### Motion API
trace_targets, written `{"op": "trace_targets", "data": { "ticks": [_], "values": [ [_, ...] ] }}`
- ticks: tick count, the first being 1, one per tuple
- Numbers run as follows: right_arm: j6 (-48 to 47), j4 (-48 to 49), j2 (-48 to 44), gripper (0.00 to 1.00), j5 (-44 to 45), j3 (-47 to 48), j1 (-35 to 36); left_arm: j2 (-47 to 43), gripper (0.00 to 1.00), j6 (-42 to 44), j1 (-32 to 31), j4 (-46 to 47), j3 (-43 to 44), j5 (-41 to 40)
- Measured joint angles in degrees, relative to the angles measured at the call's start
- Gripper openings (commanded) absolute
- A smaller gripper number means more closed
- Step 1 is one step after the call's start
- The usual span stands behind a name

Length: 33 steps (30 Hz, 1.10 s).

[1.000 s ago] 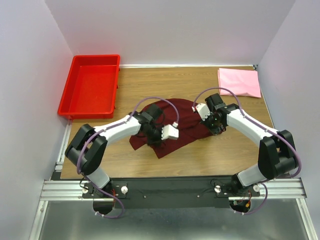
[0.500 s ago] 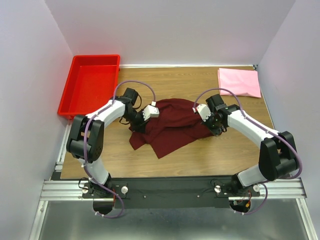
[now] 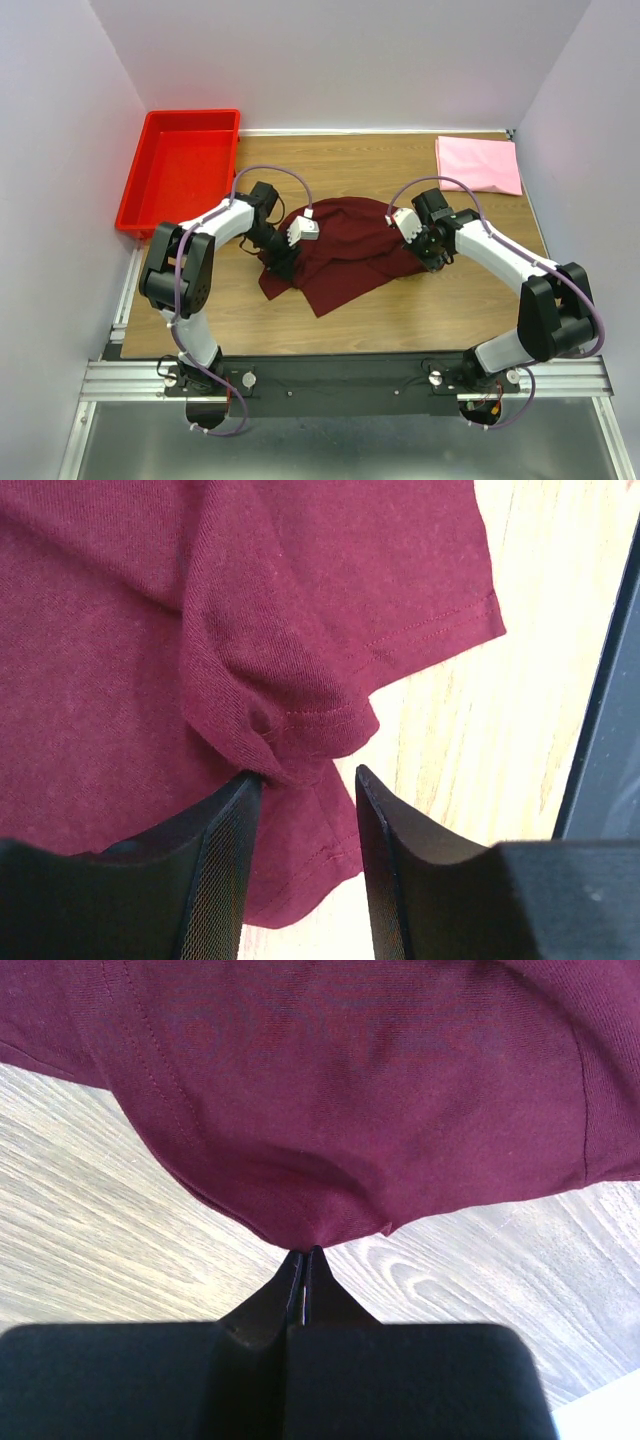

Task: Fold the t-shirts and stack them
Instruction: Flatten the tshirt out

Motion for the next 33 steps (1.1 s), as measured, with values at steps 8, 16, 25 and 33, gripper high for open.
{"op": "trace_targets", "data": {
  "ticks": [8,16,25,33],
  "values": [
    [0.0,0.0,0.0,0.01,0.0,0.0,0.0,0.2,0.51,-3.7,0.0,3.0,1.8,0.0],
    [0.0,0.0,0.0,0.01,0.0,0.0,-0.5,2.1,0.17,-5.8,-0.6,5.5,4.6,-0.5],
    [-1.1,-0.2,-0.1,0.01,0.0,1.8,-4.6,2.3,0.0,-5.2,-1.3,4.2,3.9,-1.7],
    [-3.6,-1.7,-0.9,0.01,0.4,10.3,-11.7,1.4,0.0,-7.2,2.4,-0.5,13.7,-7.6]
  ]
}}
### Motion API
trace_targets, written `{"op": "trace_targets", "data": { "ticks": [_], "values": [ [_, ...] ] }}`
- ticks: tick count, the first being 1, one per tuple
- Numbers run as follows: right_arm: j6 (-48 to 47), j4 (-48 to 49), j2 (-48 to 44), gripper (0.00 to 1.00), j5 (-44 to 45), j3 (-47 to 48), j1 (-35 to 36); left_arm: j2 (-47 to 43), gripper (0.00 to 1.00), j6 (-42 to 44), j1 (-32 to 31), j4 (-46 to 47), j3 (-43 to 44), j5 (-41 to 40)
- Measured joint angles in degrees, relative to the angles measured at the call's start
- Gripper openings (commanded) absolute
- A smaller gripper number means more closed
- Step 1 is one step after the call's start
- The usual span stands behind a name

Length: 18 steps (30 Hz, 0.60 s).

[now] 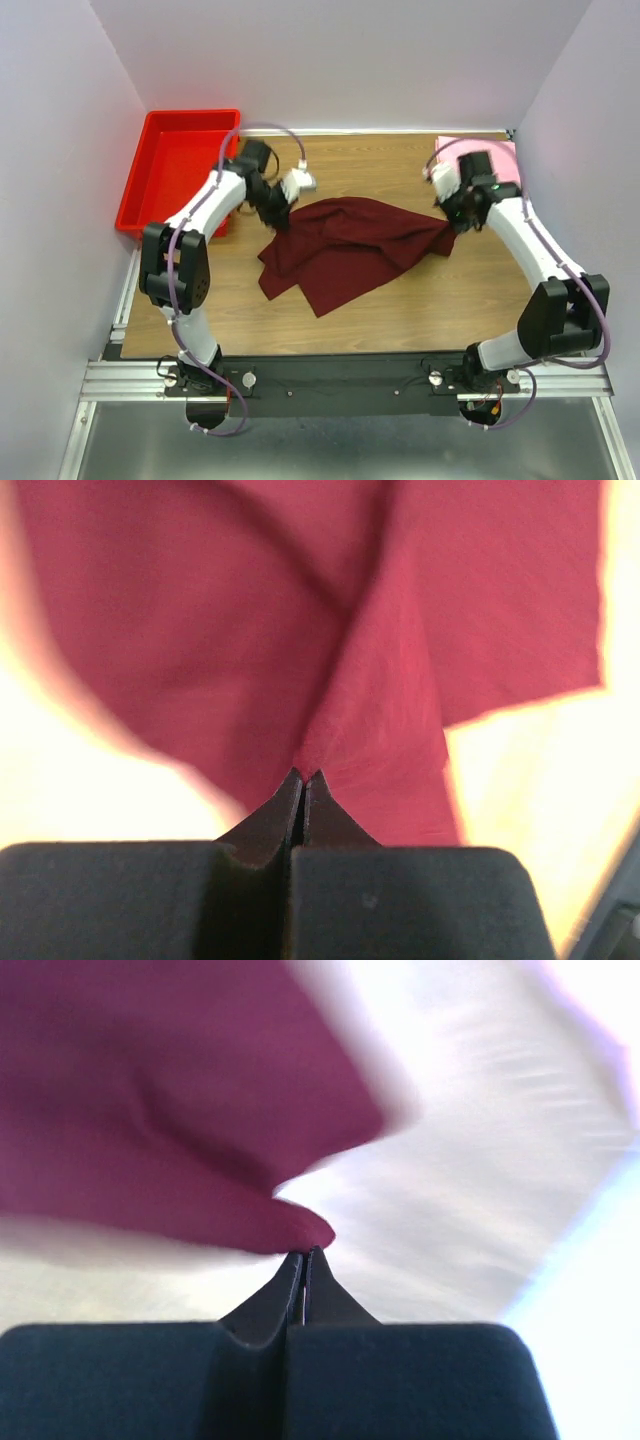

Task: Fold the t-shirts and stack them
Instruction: Flatten the tshirt out

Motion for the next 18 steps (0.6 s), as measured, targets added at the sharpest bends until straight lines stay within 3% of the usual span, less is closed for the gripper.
{"op": "trace_targets", "data": {
  "ticks": [5,10,14,18],
  "values": [
    [-1.3,0.1,1.2,0.01,0.5,17.9,-7.8,0.0,0.0,-4.6,2.3,0.5,25.1,-8.6],
    [-2.0,2.8,2.0,0.01,1.7,32.1,-11.7,-2.2,0.0,-7.5,3.4,3.5,41.4,-15.6],
    [-2.3,5.4,2.4,0.01,3.3,39.5,-12.9,-7.6,0.0,-9.8,3.4,7.0,43.4,-20.9],
    [-2.4,8.1,2.2,0.01,5.2,44.5,-13.3,-14.9,0.0,-11.5,3.3,11.8,38.3,-23.2]
  ]
}}
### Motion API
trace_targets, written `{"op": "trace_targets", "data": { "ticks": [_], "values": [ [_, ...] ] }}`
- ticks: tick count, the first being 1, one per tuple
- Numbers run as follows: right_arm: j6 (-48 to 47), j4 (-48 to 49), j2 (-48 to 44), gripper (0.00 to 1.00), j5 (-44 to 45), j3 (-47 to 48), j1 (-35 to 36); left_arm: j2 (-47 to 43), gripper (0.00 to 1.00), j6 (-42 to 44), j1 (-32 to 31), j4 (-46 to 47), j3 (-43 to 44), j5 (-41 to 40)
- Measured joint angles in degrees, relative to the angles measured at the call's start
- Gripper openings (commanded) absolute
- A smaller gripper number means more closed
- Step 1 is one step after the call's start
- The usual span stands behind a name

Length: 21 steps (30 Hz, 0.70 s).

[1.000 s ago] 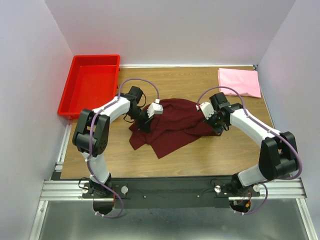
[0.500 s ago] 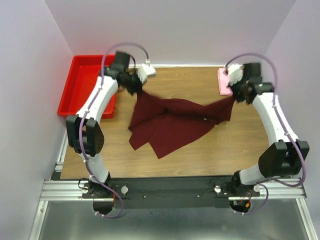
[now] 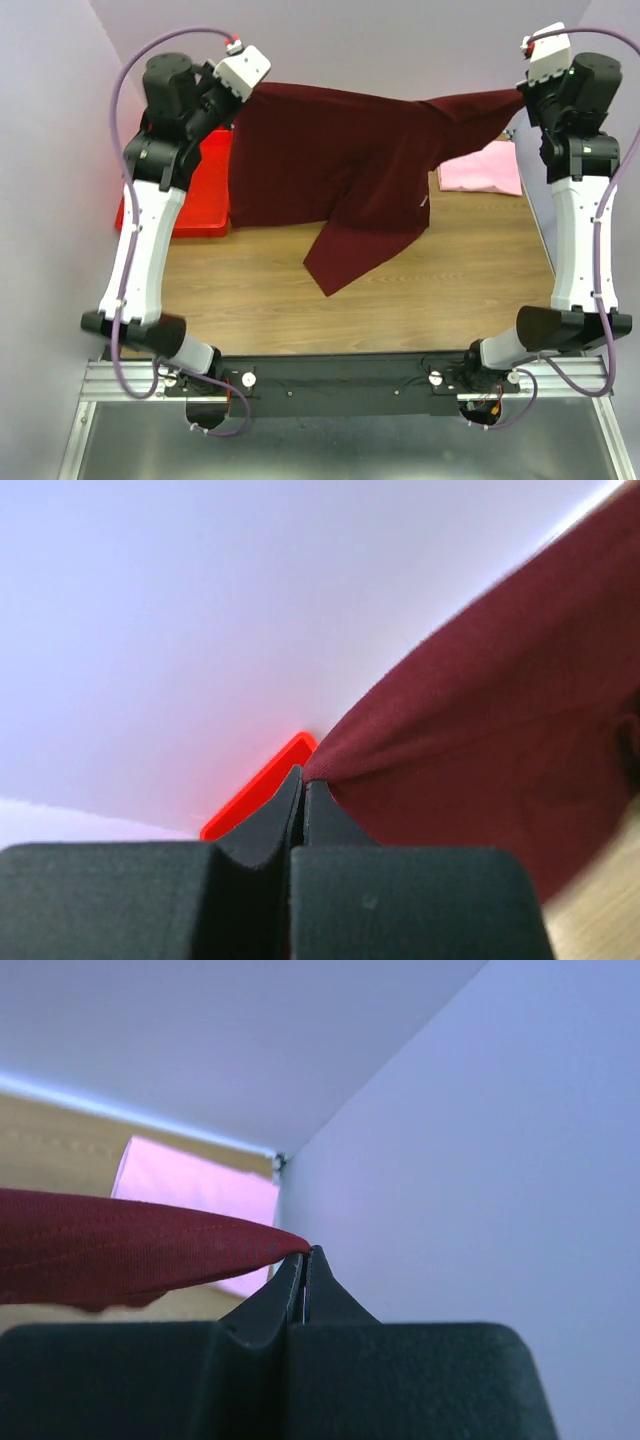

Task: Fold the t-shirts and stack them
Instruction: Flatten the tshirt out

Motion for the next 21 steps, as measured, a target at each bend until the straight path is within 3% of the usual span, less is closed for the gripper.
{"op": "trace_targets", "data": {
  "ticks": [6,10,15,21],
  "values": [
    [1.3,1.9,-3.8,0.01,0.9,4.0,0.0,-16.7,0.0,-3.4,0.0,8.3,-14.8,-0.2],
    [1.6,3.0,-8.1,0.01,1.4,8.4,0.0,-24.1,0.0,-5.8,0.0,12.5,-16.7,1.7],
    [0.8,5.2,-9.5,0.01,2.1,16.9,0.0,-26.4,0.0,-7.8,0.0,15.3,-14.0,2.7],
    [-1.9,8.0,-8.1,0.01,3.0,19.7,0.0,-22.1,0.0,-8.8,0.0,16.9,-9.1,2.6]
  ]
}}
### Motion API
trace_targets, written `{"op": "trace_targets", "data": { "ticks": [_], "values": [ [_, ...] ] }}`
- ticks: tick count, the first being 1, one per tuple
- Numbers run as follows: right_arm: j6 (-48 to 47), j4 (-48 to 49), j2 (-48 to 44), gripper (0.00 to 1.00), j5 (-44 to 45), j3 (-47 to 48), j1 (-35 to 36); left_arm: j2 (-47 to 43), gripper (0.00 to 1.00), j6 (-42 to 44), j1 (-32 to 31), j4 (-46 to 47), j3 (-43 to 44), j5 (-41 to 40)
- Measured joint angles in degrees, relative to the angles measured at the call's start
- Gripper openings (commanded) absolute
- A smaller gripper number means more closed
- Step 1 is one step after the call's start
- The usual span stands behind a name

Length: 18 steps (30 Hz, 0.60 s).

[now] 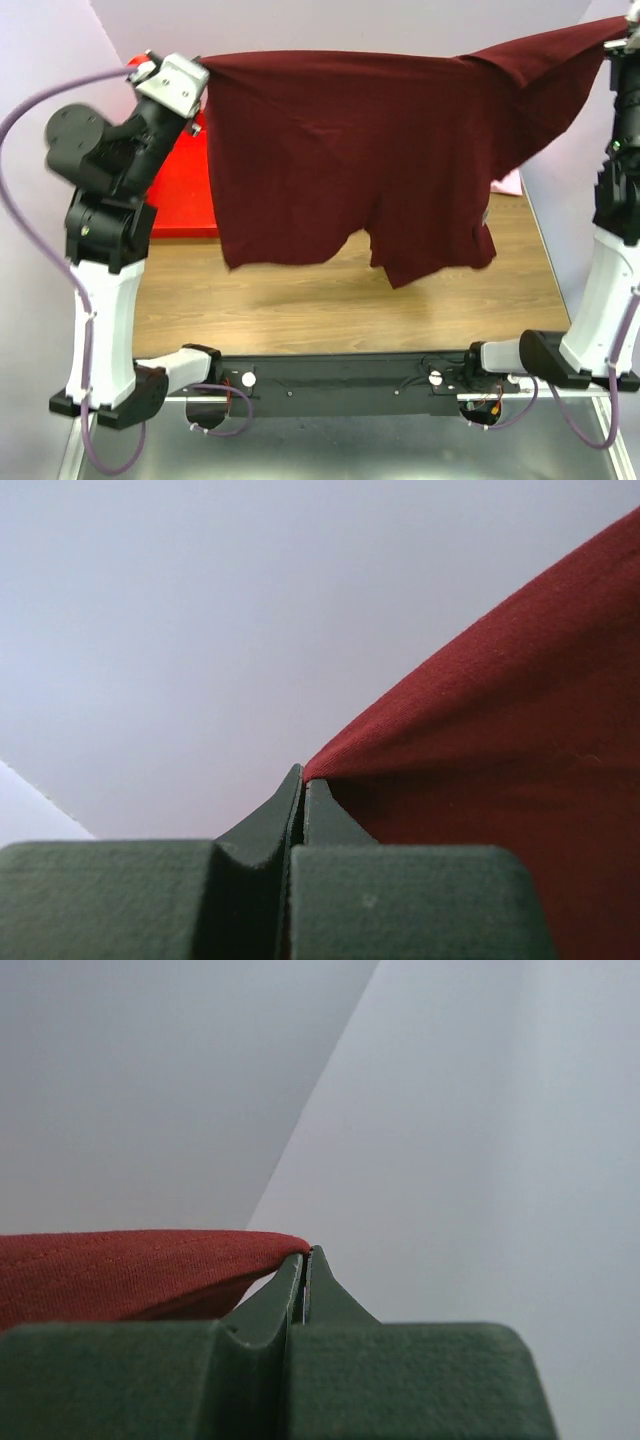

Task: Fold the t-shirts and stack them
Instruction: Flatten the tshirt out

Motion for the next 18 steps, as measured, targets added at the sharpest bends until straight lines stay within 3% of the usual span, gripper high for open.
{"op": "trace_targets", "data": {
  "ticks": [5,11,16,18],
  "values": [
    [-1.6,2.0,5.2,0.01,1.4,-1.4,0.0,6.4,0.0,-0.5,0.0,1.1,1.3,0.1],
    [-1.6,4.1,19.0,0.01,3.6,0.5,0.0,17.6,0.0,-0.8,0.0,1.7,2.0,2.4],
    [-1.6,4.6,33.6,0.01,5.3,14.8,0.0,29.6,0.0,-1.0,0.0,3.3,13.9,2.2],
    [-1.8,7.1,35.3,0.01,5.9,16.9,0.0,33.2,0.0,-1.2,0.0,4.4,19.5,1.8]
  ]
}}
